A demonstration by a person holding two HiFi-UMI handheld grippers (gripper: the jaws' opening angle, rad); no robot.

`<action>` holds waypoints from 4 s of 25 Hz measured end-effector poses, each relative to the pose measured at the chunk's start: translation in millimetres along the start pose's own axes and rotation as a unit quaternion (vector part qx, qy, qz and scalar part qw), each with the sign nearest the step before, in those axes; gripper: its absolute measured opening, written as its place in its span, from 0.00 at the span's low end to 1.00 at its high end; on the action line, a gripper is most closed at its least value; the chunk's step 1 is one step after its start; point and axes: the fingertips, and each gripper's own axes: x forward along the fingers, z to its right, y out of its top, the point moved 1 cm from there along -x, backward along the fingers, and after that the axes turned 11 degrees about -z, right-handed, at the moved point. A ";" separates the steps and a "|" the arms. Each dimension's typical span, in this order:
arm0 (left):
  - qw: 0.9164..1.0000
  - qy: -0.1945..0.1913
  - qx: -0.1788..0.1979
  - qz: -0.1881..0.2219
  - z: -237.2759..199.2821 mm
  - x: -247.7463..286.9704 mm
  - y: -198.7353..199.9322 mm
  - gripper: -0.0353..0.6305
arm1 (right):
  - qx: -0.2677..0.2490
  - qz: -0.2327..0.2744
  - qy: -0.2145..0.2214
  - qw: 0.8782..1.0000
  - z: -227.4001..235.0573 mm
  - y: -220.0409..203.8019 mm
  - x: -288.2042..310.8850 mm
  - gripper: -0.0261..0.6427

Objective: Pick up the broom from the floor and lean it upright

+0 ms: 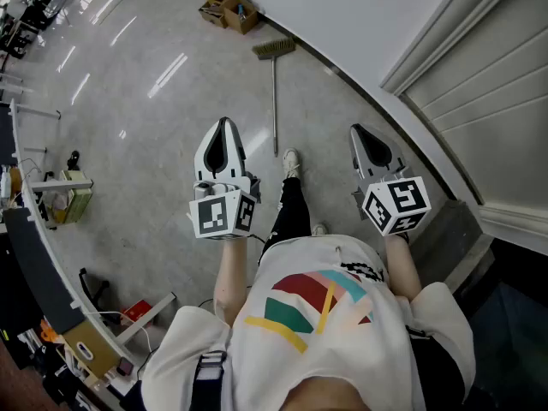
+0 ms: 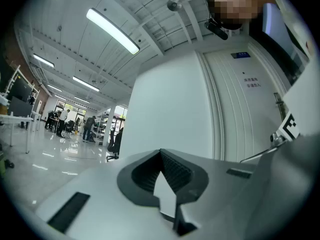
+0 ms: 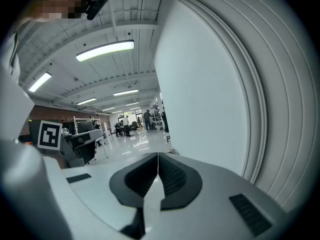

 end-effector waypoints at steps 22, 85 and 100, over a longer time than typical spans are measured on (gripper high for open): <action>0.997 0.047 -0.005 -0.058 -156.3 288.1 32.6 0.12 | -0.096 -0.077 0.086 0.989 66.1 153.0 313.8 0.12; 0.893 0.409 0.035 0.184 -512.0 265.2 -442.0 0.12 | -0.611 -0.189 0.435 0.634 -39.9 -369.4 939.9 0.17; 0.958 0.202 0.038 0.199 -440.2 440.8 -366.7 0.12 | 0.028 0.003 0.024 0.999 233.4 -158.6 911.8 0.16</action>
